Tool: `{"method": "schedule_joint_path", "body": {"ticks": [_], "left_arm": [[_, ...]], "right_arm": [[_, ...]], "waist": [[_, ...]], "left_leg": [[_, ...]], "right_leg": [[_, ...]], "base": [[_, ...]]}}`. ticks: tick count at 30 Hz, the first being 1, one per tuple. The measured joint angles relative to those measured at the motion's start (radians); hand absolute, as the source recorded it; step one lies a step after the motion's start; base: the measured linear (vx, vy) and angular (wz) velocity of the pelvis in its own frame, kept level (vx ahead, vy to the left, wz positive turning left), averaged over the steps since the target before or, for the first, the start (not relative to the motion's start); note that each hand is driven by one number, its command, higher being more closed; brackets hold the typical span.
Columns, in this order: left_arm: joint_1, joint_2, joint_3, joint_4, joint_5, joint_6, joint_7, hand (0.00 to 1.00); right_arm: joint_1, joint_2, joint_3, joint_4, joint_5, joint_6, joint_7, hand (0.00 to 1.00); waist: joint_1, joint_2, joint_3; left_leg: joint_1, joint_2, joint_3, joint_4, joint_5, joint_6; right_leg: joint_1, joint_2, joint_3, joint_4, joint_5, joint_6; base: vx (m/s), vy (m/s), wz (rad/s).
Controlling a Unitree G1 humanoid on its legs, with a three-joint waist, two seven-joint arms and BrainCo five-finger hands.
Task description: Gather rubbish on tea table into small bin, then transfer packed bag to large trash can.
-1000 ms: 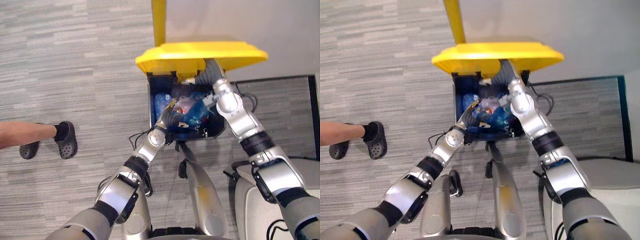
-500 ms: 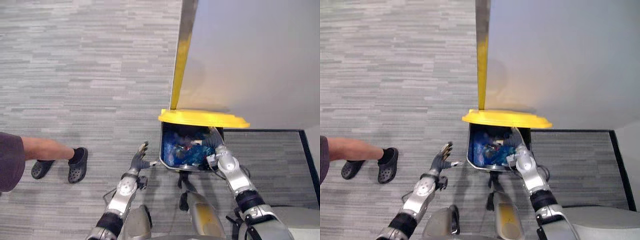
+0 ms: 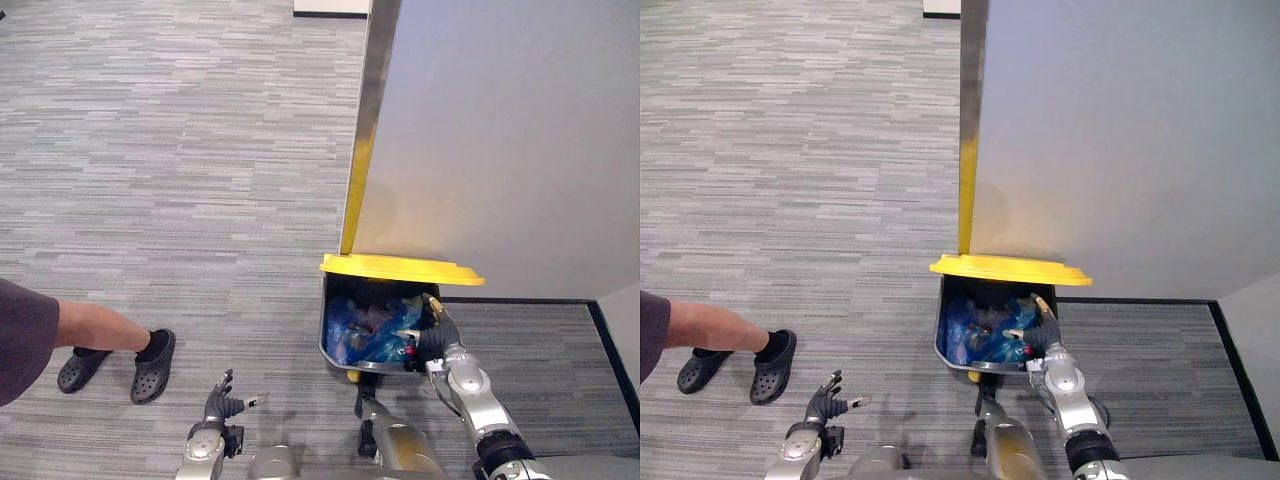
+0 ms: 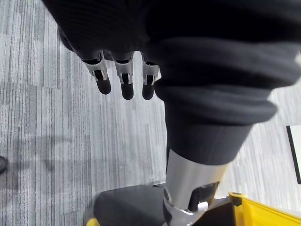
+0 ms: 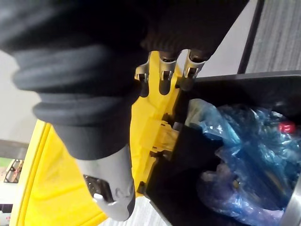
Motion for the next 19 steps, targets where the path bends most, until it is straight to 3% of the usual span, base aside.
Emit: {"method": "schedule_joint_path", "body": {"ticks": [1, 3, 4, 5, 6, 7, 8, 9, 11, 12, 13, 15, 19], "left_arm": [[-0.001, 0.0, 0.0, 0.004, 0.0, 0.0, 0.001, 0.0], [-0.01, -0.001, 0.0, 0.003, 0.0, 0.0, 0.001, 0.0], [-0.005, -0.015, 0.01, -0.007, -0.001, 0.001, 0.002, 0.0], [-0.008, -0.032, 0.021, -0.01, -0.001, 0.002, 0.003, 0.0], [-0.011, -0.035, 0.02, -0.011, -0.001, 0.002, 0.005, 0.0], [-0.007, -0.037, 0.016, -0.016, -0.001, 0.002, 0.006, 0.0], [-0.005, -0.035, 0.011, -0.017, 0.0, 0.004, 0.008, 0.0], [-0.01, -0.03, 0.011, -0.017, 0.0, 0.008, 0.008, 0.0], [-0.008, -0.062, 0.008, -0.016, 0.0, 0.012, 0.006, 0.0], [-0.01, -0.076, 0.007, -0.021, 0.0, 0.012, 0.007, 0.0], [-0.017, -0.085, 0.005, -0.016, 0.0, 0.014, 0.008, 0.0], [-0.016, -0.108, 0.004, -0.009, 0.0, 0.014, 0.006, 0.0], [-0.018, -0.104, 0.004, 0.017, 0.0, 0.015, 0.01, 0.0]], "right_arm": [[0.009, 0.008, -0.005, 0.009, 0.009, 0.0, 0.0, 0.0], [0.053, 0.032, -0.021, 0.028, 0.031, 0.0, 0.001, 0.0], [0.068, 0.045, -0.032, 0.036, 0.051, 0.002, 0.002, 0.0], [0.089, 0.054, -0.037, 0.041, 0.066, 0.007, 0.003, 0.0], [0.107, 0.061, -0.046, 0.042, 0.068, 0.007, 0.003, 0.0], [0.146, 0.084, -0.073, 0.062, 0.068, 0.007, 0.002, 0.0], [0.171, 0.103, -0.083, 0.087, 0.068, 0.015, 0.002, 0.0], [0.182, 0.108, -0.088, 0.099, 0.067, 0.019, 0.003, 0.0], [0.19, 0.11, -0.1, 0.136, 0.066, 0.025, 0.002, 0.0], [0.192, 0.111, -0.1, 0.152, 0.066, 0.028, 0.003, 0.0], [0.19, 0.104, -0.102, 0.193, 0.065, 0.032, 0.002, 0.0], [0.179, 0.082, -0.128, 0.238, 0.066, 0.042, 0.0, 0.0], [0.163, 0.07, -0.161, 0.279, 0.065, 0.044, -0.004, 0.0]], "waist": [[-0.001, -0.002, 0.0], [-0.003, -0.017, -0.002], [0.005, -0.011, -0.006], [0.0, 0.003, 0.002], [-0.007, -0.014, -0.004], [-0.01, -0.023, -0.012], [-0.006, -0.058, -0.025], [-0.009, -0.068, -0.029], [0.001, -0.043, -0.053], [-0.004, -0.054, -0.056], [-0.007, -0.063, -0.059], [-0.007, -0.023, -0.072], [-0.028, -0.023, -0.073]], "left_leg": [[-0.002, 0.001, 0.001, 0.006, -0.002, 0.001], [-0.028, -0.001, 0.015, 0.043, -0.008, 0.009], [-0.045, 0.027, 0.037, 0.042, -0.001, 0.021], [-0.057, 0.041, 0.046, 0.042, 0.01, 0.017], [-0.056, 0.04, 0.038, 0.037, 0.019, 0.016], [-0.062, 0.037, 0.031, 0.045, 0.022, 0.016], [-0.081, 0.032, 0.036, 0.072, 0.021, 0.014], [-0.085, 0.029, 0.038, 0.077, 0.021, 0.013], [-0.079, 0.05, 0.058, -0.007, 0.069, -0.008], [-0.068, 0.034, 0.069, -0.046, 0.098, -0.023], [-0.054, 0.008, 0.074, -0.069, 0.115, -0.027], [-0.054, 0.022, 0.075, -0.117, 0.152, -0.029], [-0.037, 0.011, 0.072, -0.169, 0.186, -0.027]], "right_leg": [[-0.005, -0.001, 0.001, 0.012, -0.004, 0.006], [-0.052, -0.015, 0.016, 0.079, -0.006, 0.058], [-0.075, -0.006, 0.045, 0.086, 0.016, 0.124], [-0.155, -0.025, 0.057, 0.386, -0.103, -0.014], [-0.169, -0.046, 0.056, 0.535, -0.162, -0.034], [-0.149, -0.081, 0.071, 0.704, -0.254, -0.01], [-0.148, -0.095, 0.086, 0.734, -0.304, 0.015], [-0.147, -0.094, 0.077, 0.727, -0.307, 0.013], [-0.095, -0.052, 0.074, 0.582, -0.319, 0.008], [-0.089, -0.074, 0.074, 0.626, -0.373, -0.033], [-0.062, -0.074, 0.092, 0.571, -0.406, -0.047], [-0.046, -0.042, 0.088, 0.504, -0.362, -0.06], [-0.043, -0.041, 0.091, 0.486, -0.342, -0.062]], "base": [[-0.1, 0.023, -0.11], [-0.13, -0.017, -0.19], [-0.16, -0.071, -0.22], [-0.15, -0.078, -0.12], [-0.11, -0.08, 0.13], [-0.04, -0.12, 0.2], [-0.04, -0.149, 0.16], [-0.05, -0.125, 0.0], [-0.03, -0.124, -0.1], [0.03, -0.175, -0.11], [0.0, -0.193, -0.13], [-0.08, -0.08, -0.15], [-0.09, -0.038, 0.0]]}}
